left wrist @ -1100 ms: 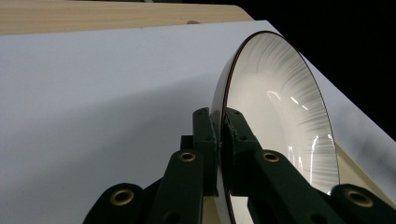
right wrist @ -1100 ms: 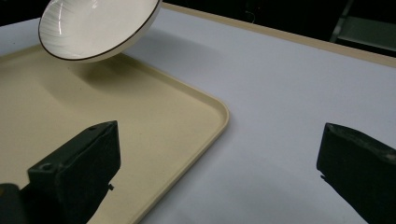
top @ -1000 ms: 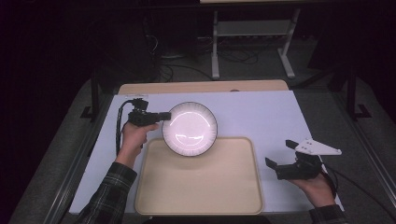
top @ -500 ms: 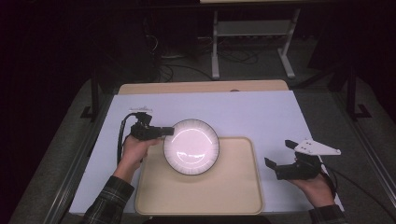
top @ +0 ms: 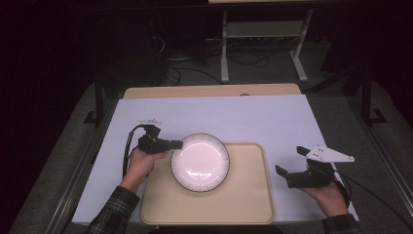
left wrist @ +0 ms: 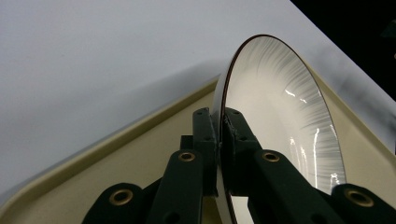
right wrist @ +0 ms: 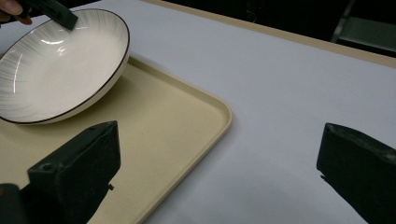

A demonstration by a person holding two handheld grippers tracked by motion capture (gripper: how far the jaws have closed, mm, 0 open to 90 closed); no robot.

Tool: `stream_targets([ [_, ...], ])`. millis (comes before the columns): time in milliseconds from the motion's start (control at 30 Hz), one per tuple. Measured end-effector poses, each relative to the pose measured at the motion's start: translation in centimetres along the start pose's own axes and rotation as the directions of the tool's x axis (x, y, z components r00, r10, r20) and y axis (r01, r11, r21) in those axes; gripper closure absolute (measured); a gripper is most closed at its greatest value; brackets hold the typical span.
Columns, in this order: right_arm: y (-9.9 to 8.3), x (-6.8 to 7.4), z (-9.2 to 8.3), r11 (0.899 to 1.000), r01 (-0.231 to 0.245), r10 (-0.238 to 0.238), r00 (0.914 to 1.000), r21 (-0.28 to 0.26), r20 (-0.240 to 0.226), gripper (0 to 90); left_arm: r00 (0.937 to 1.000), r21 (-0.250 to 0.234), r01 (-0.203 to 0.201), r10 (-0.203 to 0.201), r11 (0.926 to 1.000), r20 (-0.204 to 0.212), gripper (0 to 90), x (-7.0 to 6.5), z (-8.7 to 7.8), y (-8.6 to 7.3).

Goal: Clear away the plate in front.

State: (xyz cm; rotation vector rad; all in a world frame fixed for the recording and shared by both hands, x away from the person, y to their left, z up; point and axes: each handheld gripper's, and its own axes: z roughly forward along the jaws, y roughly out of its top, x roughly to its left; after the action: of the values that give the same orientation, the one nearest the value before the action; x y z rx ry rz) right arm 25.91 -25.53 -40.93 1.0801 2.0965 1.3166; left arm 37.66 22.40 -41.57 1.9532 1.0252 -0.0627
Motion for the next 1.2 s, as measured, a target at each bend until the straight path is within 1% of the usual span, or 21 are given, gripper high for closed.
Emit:
stream_targets([
  [33,0.0,0.0,0.0,1.0,0.002,-0.002,1.0,0.002,-0.001,0.0,1.0,0.008,-0.006,0.006,0.9999,-0.004,85.2,0.0,0.1,0.0],
  [100,0.0,0.0,0.1,1.0,0.005,-0.005,1.0,0.004,-0.001,0.0,0.9999,0.011,-0.005,0.005,0.9999,-0.009,85.3,0.0,0.2,-0.1],
  [167,0.0,0.0,0.1,1.0,0.008,-0.008,1.0,0.006,-0.002,0.0,0.9995,0.027,-0.02,0.021,0.9994,-0.025,85.7,0.0,0.4,-0.2],
  [267,0.0,0.1,0.2,1.0,0.009,-0.009,1.0,0.008,-0.002,0.0,0.9997,0.028,-0.014,0.015,0.9995,-0.021,85.7,0.1,0.6,-0.3],
  [333,0.0,0.1,0.2,1.0,0.009,-0.009,1.0,0.009,-0.002,0.0,0.9996,0.032,-0.017,0.018,0.9993,-0.022,85.6,0.1,0.7,-0.4],
  [400,0.0,0.1,0.2,1.0,0.011,-0.011,0.9999,0.012,-0.002,0.0,0.999,0.044,-0.025,0.027,0.9987,-0.037,85.4,0.1,0.9,-0.5],
  [433,0.0,0.1,0.3,1.0,0.012,-0.012,0.9999,0.013,-0.002,0.0,0.9981,0.051,-0.035,0.037,0.9981,-0.049,85.5,0.1,1.0,-0.5],
  [467,0.0,0.1,0.3,1.0,0.014,-0.014,0.9999,0.013,-0.003,0.0,0.9976,0.066,-0.037,0.041,0.9971,-0.056,86.5,0.2,1.1,-0.6],
  [567,0.0,0.2,0.4,1.0,0.021,-0.021,0.9998,0.02,-0.001,0.0,0.9992,0.061,-0.02,0.022,0.9979,-0.033,86.6,0.5,1.3,-0.8],
  [667,0.0,0.3,0.4,1.0,0.023,-0.023,0.9997,0.022,-0.001,0.0,0.9977,0.079,-0.035,0.039,0.9963,-0.056,86.2,0.4,1.5,-0.8],
  [800,0.0,0.3,0.5,0.999,0.024,-0.024,0.9997,0.024,-0.002,0.0,0.9968,0.088,-0.045,0.05,0.9952,-0.062,85.8,0.4,1.7,-0.8],
  [1000,0.0,0.3,0.5,0.999,0.024,-0.024,0.9997,0.023,-0.006,0.0,0.9917,0.099,-0.081,0.09,0.9917,-0.091,84.9,-0.2,1.8,-0.8],
  [1067,0.0,0.3,0.5,0.999,0.027,-0.026,0.9996,0.023,-0.007,0.0,0.9881,0.105,-0.104,0.115,0.989,-0.102,84.0,-0.3,1.8,-0.8],
  [1133,0.0,0.3,0.5,0.999,0.027,-0.027,0.9996,0.023,-0.009,0.0,0.9862,0.106,-0.115,0.126,0.9876,-0.107,83.2,-0.4,1.9,-0.8],
  [1167,0.0,0.3,0.5,0.999,0.028,-0.028,0.9996,0.023,-0.009,0.0,0.9834,0.108,-0.125,0.138,0.9862,-0.118,81.8,-0.4,1.9,-0.7],
  [1200,-0.1,0.3,0.5,0.999,0.029,-0.029,0.9995,0.023,-0.009,0.0,0.9806,0.108,-0.131,0.145,0.9854,-0.131,77.8,-0.5,1.8,-0.7],
])
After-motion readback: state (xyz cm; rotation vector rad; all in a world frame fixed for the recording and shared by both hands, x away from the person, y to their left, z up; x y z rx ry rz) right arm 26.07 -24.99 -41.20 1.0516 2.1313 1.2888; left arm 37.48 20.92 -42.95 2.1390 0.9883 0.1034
